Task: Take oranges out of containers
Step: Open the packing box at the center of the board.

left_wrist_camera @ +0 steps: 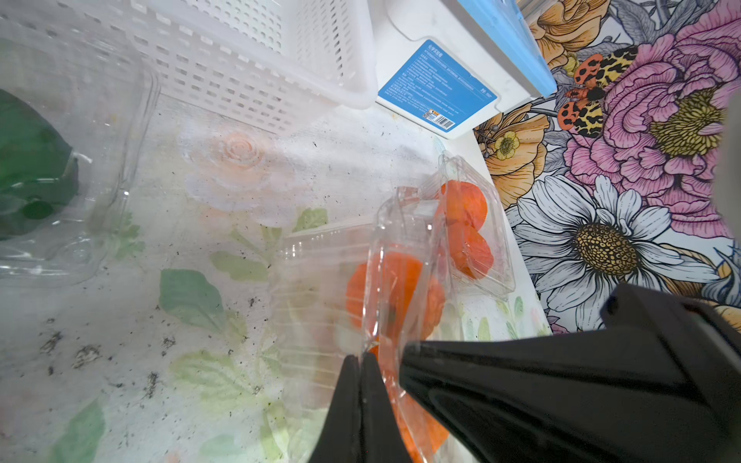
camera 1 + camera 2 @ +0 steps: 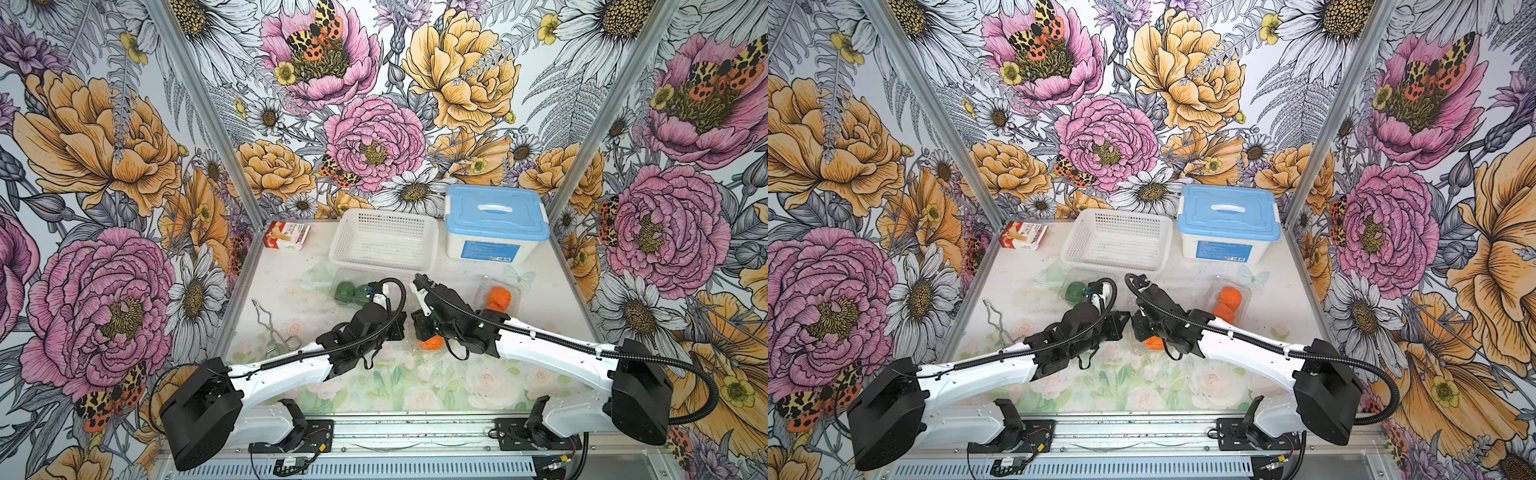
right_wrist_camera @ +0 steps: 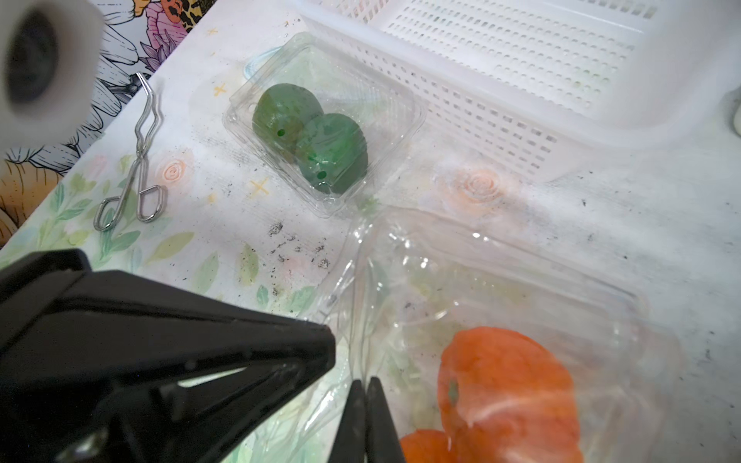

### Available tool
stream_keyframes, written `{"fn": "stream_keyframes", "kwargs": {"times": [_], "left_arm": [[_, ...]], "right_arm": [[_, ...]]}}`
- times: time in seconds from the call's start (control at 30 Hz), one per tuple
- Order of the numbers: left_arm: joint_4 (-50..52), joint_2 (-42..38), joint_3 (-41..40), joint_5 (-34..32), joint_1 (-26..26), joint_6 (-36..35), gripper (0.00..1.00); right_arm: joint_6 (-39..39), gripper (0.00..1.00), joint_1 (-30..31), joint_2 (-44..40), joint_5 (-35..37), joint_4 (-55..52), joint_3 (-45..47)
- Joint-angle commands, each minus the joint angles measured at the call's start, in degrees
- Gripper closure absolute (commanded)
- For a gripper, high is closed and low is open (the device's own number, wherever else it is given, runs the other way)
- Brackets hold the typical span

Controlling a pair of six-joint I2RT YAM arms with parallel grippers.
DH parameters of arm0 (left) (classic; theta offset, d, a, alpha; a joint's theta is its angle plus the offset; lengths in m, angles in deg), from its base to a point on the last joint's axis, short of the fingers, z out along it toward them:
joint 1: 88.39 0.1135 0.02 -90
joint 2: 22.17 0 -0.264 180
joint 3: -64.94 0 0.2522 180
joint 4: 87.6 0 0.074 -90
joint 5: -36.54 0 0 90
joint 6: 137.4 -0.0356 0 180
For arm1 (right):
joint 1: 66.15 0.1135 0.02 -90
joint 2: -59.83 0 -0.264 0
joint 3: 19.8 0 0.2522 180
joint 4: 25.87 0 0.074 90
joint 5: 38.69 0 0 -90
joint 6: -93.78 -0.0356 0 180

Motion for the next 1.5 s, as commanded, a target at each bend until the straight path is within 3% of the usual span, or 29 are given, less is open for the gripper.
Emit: {"fn": "stream_keyframes", "kwargs": {"times": [0.0, 0.47, 0.87, 1.2, 1.33, 1.47], "left_arm": [[1.2, -2.6, 0.9, -2.2, 0.2, -1.0, 1.0], [1.5, 2.1, 2.4, 0.4, 0.8, -0.5, 1.0], [0.5, 3.9, 2.2, 1.3, 1.9, -0.7, 1.0], [-1.9, 9.3, 5.1, 7.4, 7.0, -2.4, 1.0], [-1.9, 9.9, 5.6, 8.4, 9.5, -3.3, 1.0], [-1.7, 9.8, 6.1, 10.7, 12.4, -4.6, 1.0]], "right_arm": [[-0.1, 1.0, -1.2, -2.4, 9.5, -4.5, 1.8], [-1.5, 1.0, -1.8, -11.8, 11.6, -4.3, 4.0], [-1.3, 1.0, -4.5, -13.0, 9.7, -4.4, 5.9], [-1.5, 1.0, -9.3, -12.5, 7.1, -4.4, 5.9], [-1.0, 0.97, -10.9, -11.6, 5.2, -4.3, 5.0], [-1.4, 0.83, -12.2, -10.1, 4.1, -4.3, 3.6]]}}
